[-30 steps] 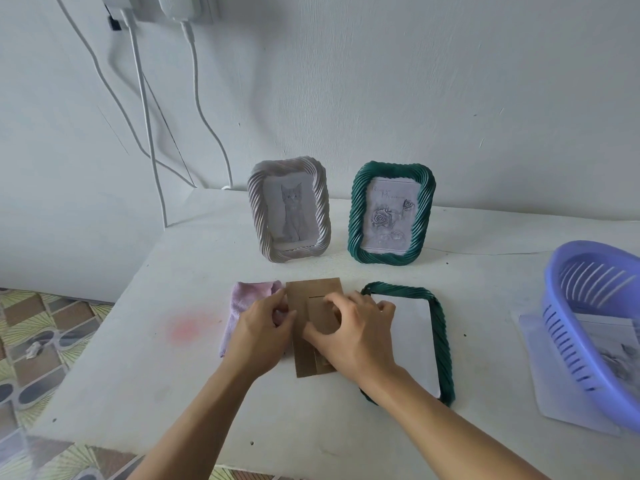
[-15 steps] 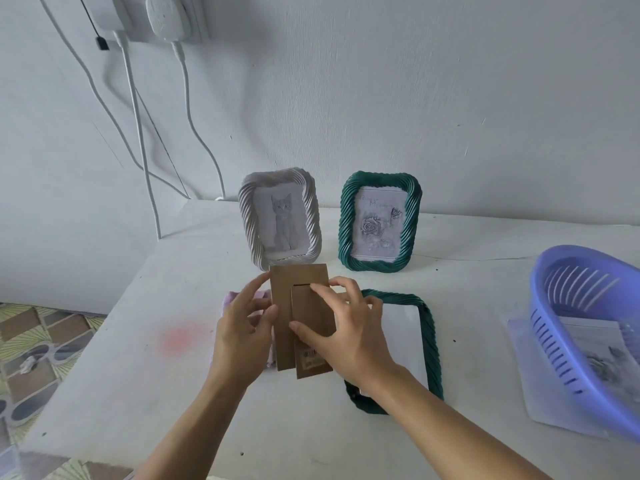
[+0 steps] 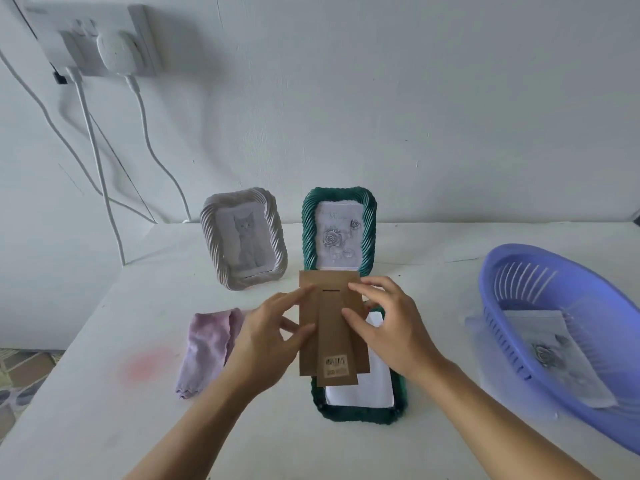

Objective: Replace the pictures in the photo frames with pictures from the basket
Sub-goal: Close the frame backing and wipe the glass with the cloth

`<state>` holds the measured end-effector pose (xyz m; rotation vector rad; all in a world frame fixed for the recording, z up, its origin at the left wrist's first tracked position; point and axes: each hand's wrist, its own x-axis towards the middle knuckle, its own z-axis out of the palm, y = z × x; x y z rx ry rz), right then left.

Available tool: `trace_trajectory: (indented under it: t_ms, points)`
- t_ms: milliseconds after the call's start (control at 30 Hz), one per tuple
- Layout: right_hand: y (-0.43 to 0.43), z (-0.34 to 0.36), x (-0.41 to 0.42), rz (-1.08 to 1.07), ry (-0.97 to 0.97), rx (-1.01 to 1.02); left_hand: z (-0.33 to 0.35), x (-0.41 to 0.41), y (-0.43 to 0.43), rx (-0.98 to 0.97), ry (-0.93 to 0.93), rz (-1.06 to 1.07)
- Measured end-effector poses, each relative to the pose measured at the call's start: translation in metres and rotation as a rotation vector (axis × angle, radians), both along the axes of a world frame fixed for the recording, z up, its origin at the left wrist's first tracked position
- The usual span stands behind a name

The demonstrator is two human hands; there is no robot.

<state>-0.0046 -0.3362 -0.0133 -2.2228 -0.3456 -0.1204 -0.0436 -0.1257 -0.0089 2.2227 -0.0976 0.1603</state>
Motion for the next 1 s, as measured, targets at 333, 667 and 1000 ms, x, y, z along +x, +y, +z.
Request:
trace_trajectory:
  t_ms: [333,667,1000]
  points:
    - [-0.040,-0.029,-0.012,-0.015,0.089,-0.099,-0.030,0.005,-0.032,0.132,0.062,-0.112]
    - [-0.042,-0.043,-0.013,-0.023,0.128,-0.186,-0.044,0.005,-0.036,0.256,0.062,-0.116]
    - [-0.040,-0.047,-0.015,-0.011,0.079,-0.318,-0.052,0.001,-0.038,0.413,0.069,-0.049]
